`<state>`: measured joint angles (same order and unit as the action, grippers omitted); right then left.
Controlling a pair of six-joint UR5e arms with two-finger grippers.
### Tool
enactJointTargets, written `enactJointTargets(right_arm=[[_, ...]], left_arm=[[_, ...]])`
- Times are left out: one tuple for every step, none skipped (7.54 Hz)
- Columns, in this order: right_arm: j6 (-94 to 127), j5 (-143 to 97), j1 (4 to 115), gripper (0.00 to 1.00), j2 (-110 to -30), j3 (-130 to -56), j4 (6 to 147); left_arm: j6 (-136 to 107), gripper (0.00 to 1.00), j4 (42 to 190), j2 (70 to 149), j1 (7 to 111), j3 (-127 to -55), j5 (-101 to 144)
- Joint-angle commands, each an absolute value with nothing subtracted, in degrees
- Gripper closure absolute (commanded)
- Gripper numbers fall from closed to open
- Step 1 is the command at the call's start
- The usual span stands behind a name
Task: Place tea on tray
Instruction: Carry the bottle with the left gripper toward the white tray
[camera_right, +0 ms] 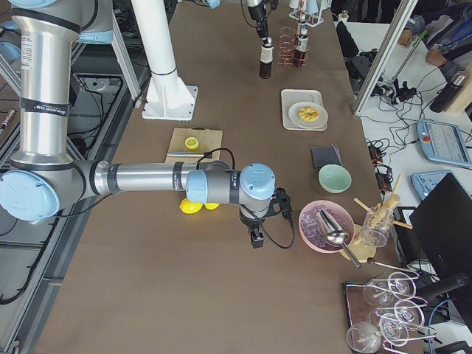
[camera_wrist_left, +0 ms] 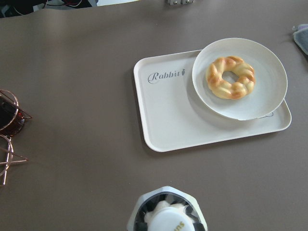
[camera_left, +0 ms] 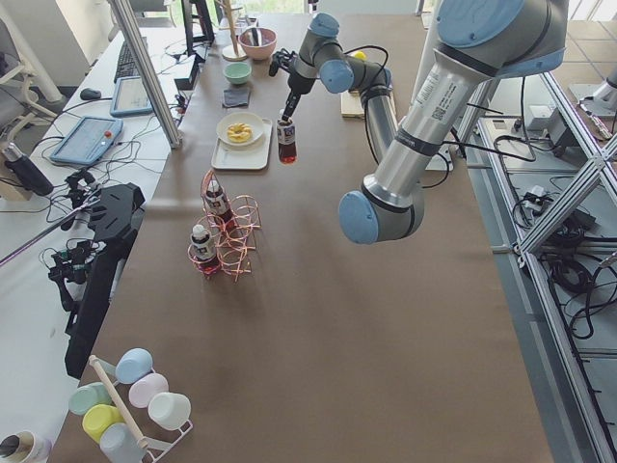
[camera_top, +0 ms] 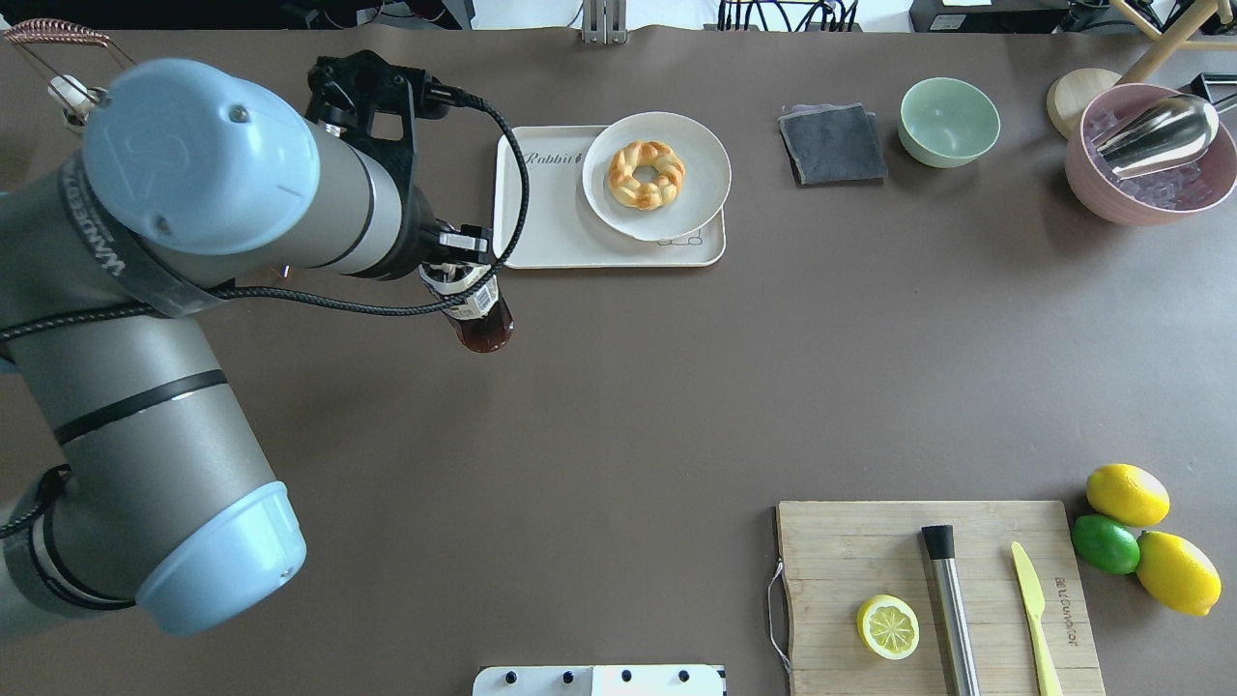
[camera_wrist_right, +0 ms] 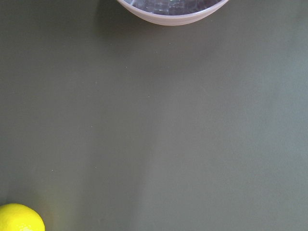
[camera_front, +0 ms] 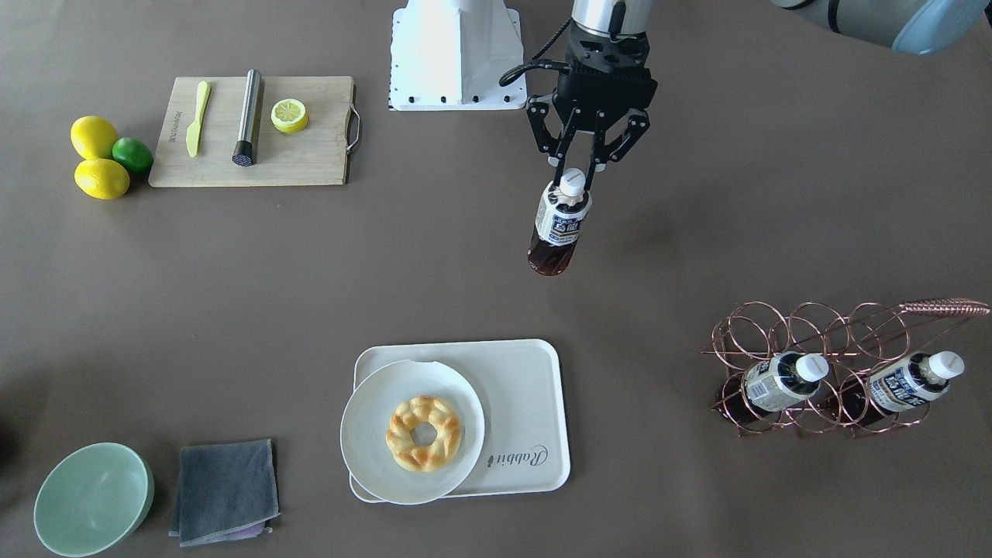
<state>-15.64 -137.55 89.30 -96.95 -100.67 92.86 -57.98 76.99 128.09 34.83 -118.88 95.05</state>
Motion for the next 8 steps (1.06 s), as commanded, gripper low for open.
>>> enactJointTargets(right_arm=[[-15.6, -137.6, 89.3, 0.00, -96.9, -100.9, 92.9], [-15.6, -137.6, 89.3, 0.00, -96.9, -100.9, 92.8], [-15.6, -137.6, 89.3, 0.00, -96.9, -101.0, 92.8], [-15.6, -137.6, 89.3, 0.00, -96.9, -101.0, 92.8], [-15.6, -138.0, 89.3, 0.00, -96.9, -101.3, 92.9], [-15.6, -138.6, 89.3, 0.00, -96.9, -101.5, 92.9], [-15.6, -138.5, 89.3, 0.00, -96.9, -101.6, 92.9], [-15.6, -138.5, 89.3, 0.00, -96.9, -101.5, 92.9]], left_arm=[[-62.9, 1.00, 76.7, 132.7, 27.8, -114.9, 90.1], [-63.3, 1.00, 76.7, 132.9, 27.0, -114.6, 90.1], [-63.3, 1.00, 76.6, 132.9, 25.6, -114.5, 89.8], [-63.4, 1.00, 76.6, 133.8, 25.0, -112.9, 89.8], [-63.4, 1.00, 76.6, 134.9, 25.0, -111.7, 89.8], [-63.4, 1.00, 76.6, 135.3, 24.8, -110.8, 89.8], [-63.4, 1.00, 76.6, 136.3, 24.8, -109.8, 89.8], [-63.4, 1.00, 76.8, 136.5, 24.7, -109.8, 89.8]])
